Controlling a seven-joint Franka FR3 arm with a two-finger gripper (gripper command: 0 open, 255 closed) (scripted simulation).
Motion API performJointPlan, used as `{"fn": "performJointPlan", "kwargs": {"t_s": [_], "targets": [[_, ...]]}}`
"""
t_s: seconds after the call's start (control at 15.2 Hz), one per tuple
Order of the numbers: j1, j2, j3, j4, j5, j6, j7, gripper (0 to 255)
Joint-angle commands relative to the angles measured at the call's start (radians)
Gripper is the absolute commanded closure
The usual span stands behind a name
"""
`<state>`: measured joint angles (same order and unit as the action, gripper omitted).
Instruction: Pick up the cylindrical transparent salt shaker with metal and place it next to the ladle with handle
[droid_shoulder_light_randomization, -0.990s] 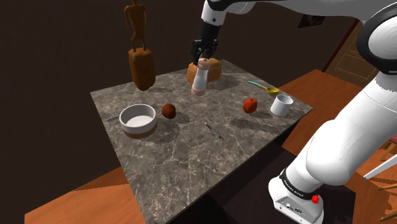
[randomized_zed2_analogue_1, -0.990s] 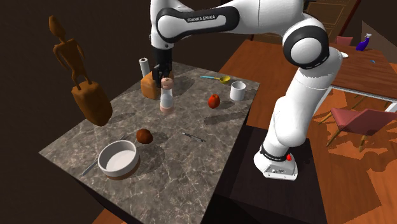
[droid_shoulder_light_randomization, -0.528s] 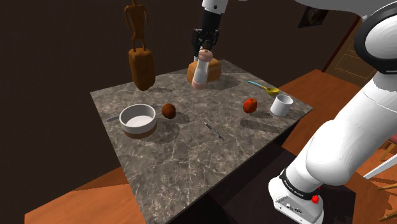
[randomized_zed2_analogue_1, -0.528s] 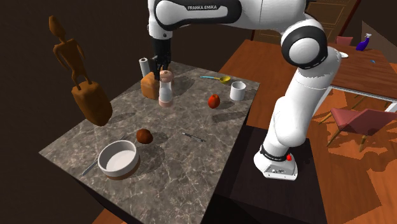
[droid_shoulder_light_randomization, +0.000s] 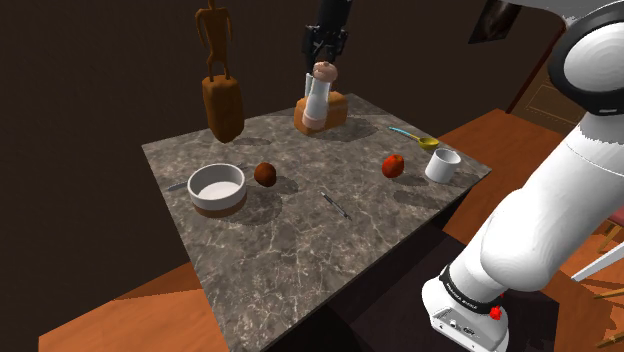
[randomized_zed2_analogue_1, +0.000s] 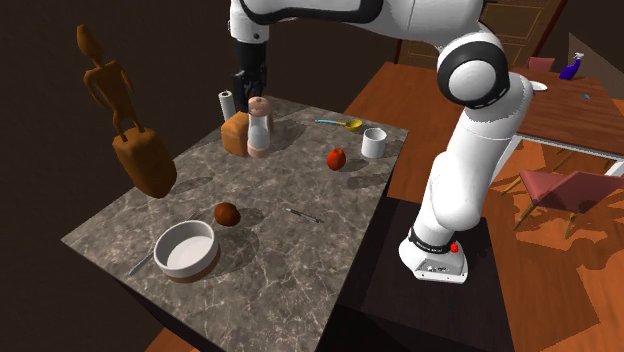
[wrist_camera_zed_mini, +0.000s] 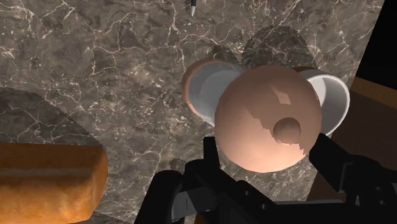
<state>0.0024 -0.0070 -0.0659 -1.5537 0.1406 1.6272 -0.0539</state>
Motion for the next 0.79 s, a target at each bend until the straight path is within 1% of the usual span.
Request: {"fn": "performJointPlan", "kwargs": {"t_s": [0.0,0.07,0.4,0.73], "targets": [[-0.001,0.007,-0.001,0.036,0.001,-0.03,0.002,255],[-0.001,0.01,-0.002,0.047,0.001,-0.038,0.002,255],[-0.06,-0.011,-0.061,0.027,0.007,-0.056,-0.115,255],[-0.12,-0.005,-0.124,0.04,0.014,-0.081,-0.235,255]]}}
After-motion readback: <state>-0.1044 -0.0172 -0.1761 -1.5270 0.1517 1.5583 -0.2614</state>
